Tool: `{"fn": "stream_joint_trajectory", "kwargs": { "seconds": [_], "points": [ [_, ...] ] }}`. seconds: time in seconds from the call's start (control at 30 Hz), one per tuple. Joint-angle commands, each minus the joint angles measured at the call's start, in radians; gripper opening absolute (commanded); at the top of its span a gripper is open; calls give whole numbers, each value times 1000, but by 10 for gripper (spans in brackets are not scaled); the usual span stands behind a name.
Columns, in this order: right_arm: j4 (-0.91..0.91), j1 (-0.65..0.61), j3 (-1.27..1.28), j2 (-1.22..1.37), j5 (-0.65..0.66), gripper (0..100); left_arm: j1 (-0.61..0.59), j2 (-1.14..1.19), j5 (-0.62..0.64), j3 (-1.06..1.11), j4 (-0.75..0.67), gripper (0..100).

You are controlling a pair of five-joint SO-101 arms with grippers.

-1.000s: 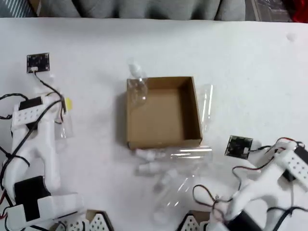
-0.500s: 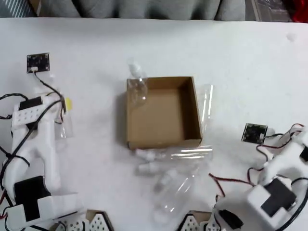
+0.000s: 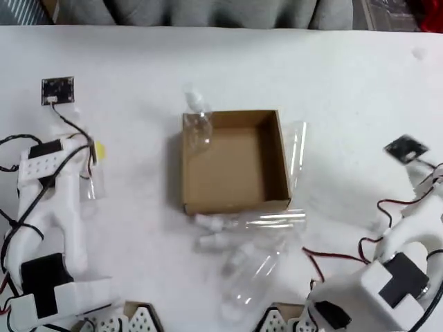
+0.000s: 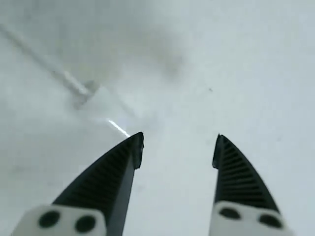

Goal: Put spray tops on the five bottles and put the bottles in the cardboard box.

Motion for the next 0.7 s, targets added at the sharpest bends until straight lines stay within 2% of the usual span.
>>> {"fn": "stream_joint_trajectory", "kwargs": {
  "seconds": [0.0, 0.1, 0.23, 0.4, 0.5, 0.57, 0.67],
  "points": [
    [71, 12, -44, -94, -296, 193, 12, -5, -20, -6, -26, 39],
    [142, 30, -44, -107, -437, 152, 12, -5, -20, -6, -26, 39],
    [196, 73, -41, -104, -600, 16, 12, -5, -20, -6, -25, 39],
    [205, 128, 69, -114, -703, 34, 12, -5, -21, -5, -23, 39],
    [188, 134, 155, -114, -713, 34, 12, -5, -21, -5, -23, 39],
    [122, 127, 193, -108, -732, 34, 12, -5, -21, -5, -23, 39],
    [-31, 122, 221, -91, -862, 34, 12, -5, -21, -5, -23, 39]
  ]
}}
